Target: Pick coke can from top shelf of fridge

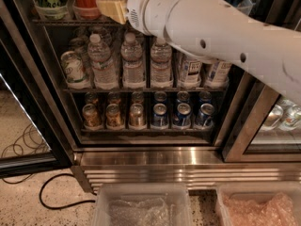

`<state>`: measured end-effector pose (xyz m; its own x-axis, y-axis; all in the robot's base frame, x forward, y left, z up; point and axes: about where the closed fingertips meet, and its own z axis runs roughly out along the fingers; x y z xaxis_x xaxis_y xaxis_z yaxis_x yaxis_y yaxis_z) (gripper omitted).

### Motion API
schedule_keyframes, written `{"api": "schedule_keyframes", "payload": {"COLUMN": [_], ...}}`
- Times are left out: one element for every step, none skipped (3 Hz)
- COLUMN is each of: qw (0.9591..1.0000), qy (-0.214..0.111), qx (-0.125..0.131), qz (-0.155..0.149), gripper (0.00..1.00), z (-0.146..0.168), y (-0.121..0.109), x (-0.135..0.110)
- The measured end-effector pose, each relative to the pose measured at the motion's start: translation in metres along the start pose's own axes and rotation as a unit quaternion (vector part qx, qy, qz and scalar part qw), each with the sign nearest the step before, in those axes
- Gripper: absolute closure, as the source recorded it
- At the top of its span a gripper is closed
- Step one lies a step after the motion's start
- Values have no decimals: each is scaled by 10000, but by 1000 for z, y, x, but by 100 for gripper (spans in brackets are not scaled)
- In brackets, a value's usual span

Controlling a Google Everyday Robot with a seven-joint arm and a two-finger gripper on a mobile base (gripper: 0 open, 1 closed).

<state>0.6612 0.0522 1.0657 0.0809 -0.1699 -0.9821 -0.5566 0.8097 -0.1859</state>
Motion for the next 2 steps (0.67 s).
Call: {"api": "schedule_keyframes", "payload": {"qw": [9999, 9998], "qy": [130, 164], "qx": [16, 46], "qz": [53, 104], "gripper": [25, 26], "z": [4, 8], "y": [-8, -15], "x": [13, 17]}}
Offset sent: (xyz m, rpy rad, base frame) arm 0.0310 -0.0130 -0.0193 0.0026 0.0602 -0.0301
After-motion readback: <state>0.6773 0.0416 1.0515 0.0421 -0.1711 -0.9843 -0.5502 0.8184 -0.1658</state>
